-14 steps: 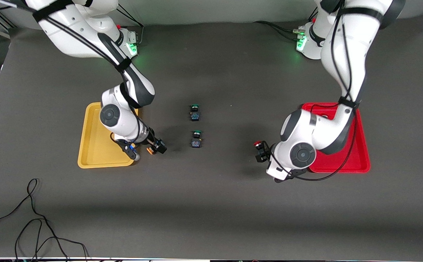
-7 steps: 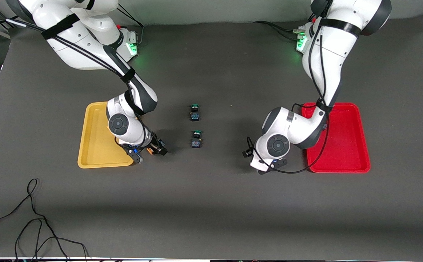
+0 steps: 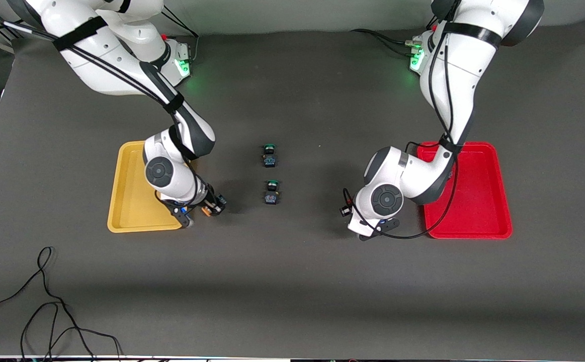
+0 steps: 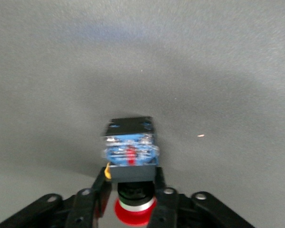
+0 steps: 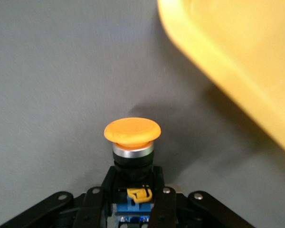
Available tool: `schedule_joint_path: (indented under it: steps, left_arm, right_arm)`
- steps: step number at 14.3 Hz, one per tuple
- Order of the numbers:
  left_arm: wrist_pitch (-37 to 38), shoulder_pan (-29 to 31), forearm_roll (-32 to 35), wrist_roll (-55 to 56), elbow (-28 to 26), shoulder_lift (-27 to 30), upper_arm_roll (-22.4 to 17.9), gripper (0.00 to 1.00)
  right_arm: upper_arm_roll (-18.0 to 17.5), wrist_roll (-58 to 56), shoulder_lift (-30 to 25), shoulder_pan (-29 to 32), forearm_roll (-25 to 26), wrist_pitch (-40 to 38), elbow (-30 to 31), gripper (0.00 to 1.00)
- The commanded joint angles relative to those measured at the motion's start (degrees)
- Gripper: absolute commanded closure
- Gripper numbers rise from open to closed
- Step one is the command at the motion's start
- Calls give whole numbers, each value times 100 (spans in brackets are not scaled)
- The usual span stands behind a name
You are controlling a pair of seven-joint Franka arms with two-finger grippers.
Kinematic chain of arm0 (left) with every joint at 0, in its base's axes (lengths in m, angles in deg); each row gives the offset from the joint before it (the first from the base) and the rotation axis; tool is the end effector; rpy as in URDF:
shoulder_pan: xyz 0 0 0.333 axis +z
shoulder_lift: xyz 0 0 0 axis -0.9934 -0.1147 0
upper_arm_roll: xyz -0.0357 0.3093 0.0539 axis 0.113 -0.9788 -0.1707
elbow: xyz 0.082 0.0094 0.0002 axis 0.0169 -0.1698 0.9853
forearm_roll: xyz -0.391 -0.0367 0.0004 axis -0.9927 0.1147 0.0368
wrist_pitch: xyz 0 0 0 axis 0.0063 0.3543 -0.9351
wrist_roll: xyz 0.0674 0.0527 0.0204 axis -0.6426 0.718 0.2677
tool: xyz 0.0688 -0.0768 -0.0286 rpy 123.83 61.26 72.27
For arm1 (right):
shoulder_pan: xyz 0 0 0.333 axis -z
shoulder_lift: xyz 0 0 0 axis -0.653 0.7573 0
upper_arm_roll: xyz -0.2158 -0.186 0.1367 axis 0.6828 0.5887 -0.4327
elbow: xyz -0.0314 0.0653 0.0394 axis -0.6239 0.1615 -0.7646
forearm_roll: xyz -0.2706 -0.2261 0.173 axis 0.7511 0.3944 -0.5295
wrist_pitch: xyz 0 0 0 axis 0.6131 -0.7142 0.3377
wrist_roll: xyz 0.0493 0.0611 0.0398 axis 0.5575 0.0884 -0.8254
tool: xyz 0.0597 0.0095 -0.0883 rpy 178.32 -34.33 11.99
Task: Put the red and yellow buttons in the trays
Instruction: 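Grasp another orange button with the right gripper while the left gripper grasps a red one, then carry the orange button to the yellow tray while the left gripper carries the red button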
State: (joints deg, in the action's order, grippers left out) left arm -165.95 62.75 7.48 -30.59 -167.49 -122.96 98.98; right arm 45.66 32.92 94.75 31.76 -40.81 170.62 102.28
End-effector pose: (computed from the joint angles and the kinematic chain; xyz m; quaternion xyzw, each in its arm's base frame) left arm 0.5930 -0.3281 0.1876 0.9726 0.1990 -0.1204 0.0050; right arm 0.5604 0.2174 0.1897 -0.9144 0.4009 0.0470 0.0297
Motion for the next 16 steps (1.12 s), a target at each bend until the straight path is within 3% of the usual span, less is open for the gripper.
schedule_joint_path:
  steps: [1, 5, 8, 10, 12, 15, 16]
  left_arm:
    - [688, 10, -12, 0, -24, 525, -44, 100]
    - [2488, 141, 347, -560, -14, 1578, -166, 100]
    - [3196, 877, 410, -1990, -503, 2299, -202, 100]
    - [2838, 1291, 419, -2896, -1276, 2661, -245, 100]
    - [1910, 1547, 550, -3800, -1980, 2627, -560, 100]
    - [966, 1601, 551, -5373, -2203, 2215, -1202, 100]
    - [729, 1592, 551, -5666, -2203, 2031, -1326, 100]
  right_arm:
    - [293, -205, -733, 74, 64, -767, 14, 100]
    - [1162, -1671, -1535, 66, -472, -1622, 145, 100]
    - [1656, -2465, -1300, 66, -928, -1482, 322, 100]
    - [1683, -2475, -1027, 66, -982, -1324, 392, 100]
    - [1675, -2475, -746, 57, -982, -930, 479, 100]
    - [1683, -2483, -701, 74, -982, -866, 524, 100]
    - [1683, -2483, -709, 83, -991, -840, 585, 91]
